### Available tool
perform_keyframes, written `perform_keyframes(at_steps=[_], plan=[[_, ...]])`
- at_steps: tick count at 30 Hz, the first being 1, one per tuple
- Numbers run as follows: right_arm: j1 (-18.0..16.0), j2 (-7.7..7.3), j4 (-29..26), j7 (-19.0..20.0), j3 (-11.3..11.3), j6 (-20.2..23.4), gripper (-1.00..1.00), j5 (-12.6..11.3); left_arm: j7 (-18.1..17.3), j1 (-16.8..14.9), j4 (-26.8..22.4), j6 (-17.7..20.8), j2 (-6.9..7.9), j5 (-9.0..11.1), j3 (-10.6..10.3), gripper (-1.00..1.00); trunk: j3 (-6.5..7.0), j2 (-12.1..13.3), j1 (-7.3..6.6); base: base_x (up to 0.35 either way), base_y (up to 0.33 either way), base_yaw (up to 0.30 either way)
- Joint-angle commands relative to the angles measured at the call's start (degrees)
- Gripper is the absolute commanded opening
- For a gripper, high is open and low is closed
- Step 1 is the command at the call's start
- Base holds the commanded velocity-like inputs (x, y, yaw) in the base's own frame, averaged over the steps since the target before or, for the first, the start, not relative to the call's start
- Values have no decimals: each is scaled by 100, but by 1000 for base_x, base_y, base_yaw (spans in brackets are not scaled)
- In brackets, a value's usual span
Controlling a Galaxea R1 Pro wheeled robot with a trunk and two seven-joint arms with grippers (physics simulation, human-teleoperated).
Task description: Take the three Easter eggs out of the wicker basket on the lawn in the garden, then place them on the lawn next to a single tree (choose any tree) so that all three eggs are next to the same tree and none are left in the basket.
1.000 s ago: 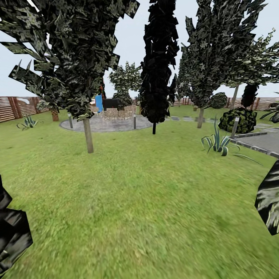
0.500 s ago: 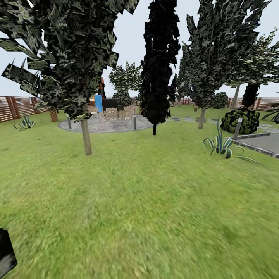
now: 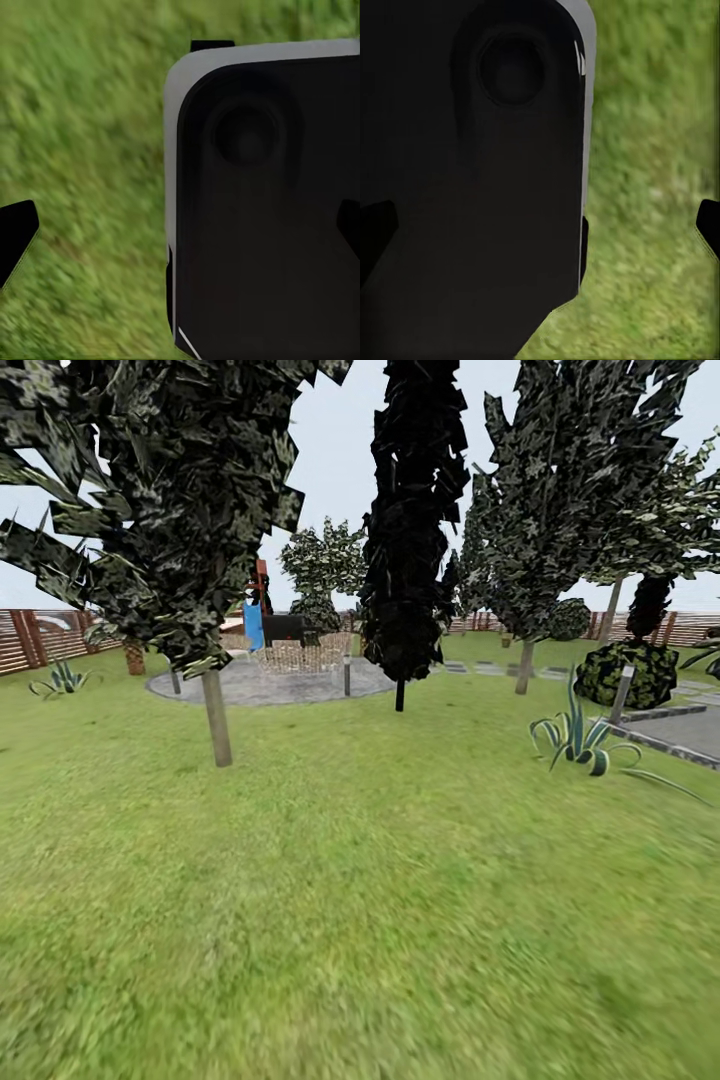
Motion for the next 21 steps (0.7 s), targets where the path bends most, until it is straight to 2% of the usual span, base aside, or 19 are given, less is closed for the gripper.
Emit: perform_keyframes(at_steps=[1,21], plan=[[-7,-3,9,19,-2,5,100,-2,-3,4,-9,1,0,-3,4,100,-5,-2,4,345,0,0],[-7,4,9,19,2,-9,100,-2,-3,4,-8,4,0,-3,5,100,-5,-2,4,345,0,0]])
